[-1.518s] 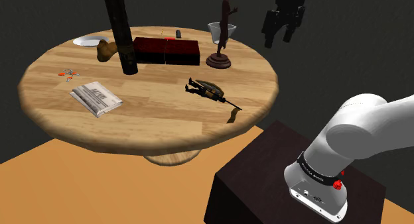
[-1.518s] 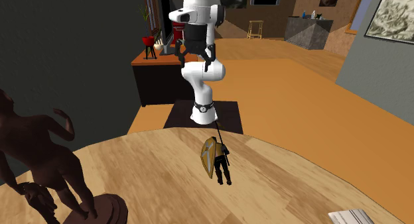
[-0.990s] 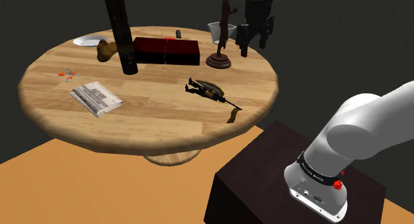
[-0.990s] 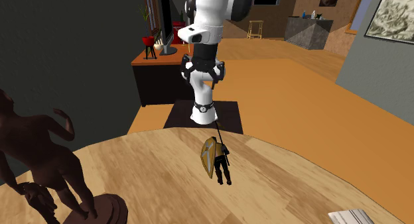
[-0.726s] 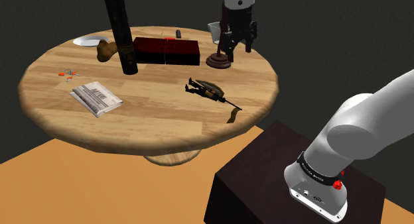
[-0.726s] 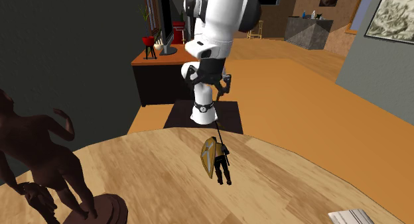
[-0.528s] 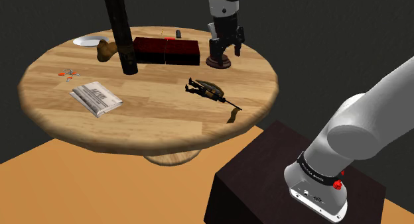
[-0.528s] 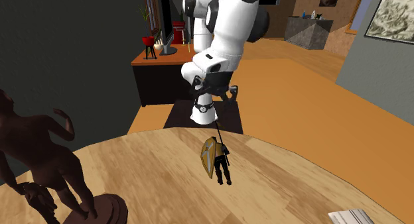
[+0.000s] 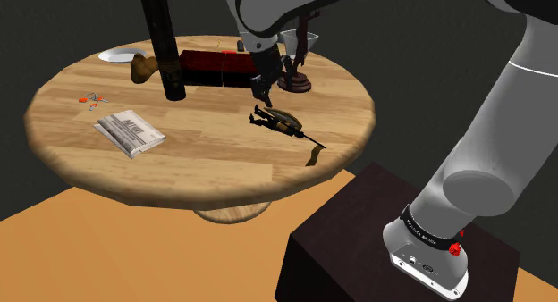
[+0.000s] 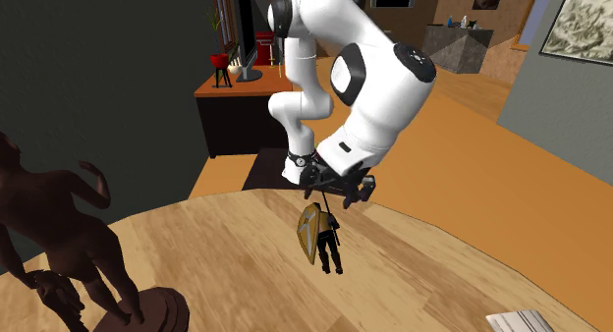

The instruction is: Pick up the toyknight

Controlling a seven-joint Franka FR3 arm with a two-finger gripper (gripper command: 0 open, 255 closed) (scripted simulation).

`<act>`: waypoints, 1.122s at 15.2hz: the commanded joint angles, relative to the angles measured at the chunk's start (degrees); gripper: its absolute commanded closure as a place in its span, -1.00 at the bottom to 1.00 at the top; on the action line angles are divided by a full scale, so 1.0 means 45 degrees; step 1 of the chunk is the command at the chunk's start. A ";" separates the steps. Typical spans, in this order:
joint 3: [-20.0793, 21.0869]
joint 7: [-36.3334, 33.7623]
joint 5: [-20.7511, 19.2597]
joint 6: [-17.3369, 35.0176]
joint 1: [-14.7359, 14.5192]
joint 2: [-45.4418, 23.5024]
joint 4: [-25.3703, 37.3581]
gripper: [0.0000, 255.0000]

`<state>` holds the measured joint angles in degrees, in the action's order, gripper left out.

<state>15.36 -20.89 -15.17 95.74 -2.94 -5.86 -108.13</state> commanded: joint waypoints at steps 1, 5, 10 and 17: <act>0.0044 -0.0119 -0.0383 -0.0055 -0.0123 -0.0915 0.0613 -1.00; 0.0017 -0.0296 -0.0466 0.0540 -0.0126 -0.1132 0.0202 -1.00; -0.0003 -0.0461 -0.0556 0.1061 -0.0125 -0.1358 -0.0127 -1.00; -0.0001 -0.0457 -0.0551 0.1052 -0.0125 -0.1344 -0.0131 1.00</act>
<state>15.36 -22.93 -17.69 100.44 -3.50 -11.81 -108.63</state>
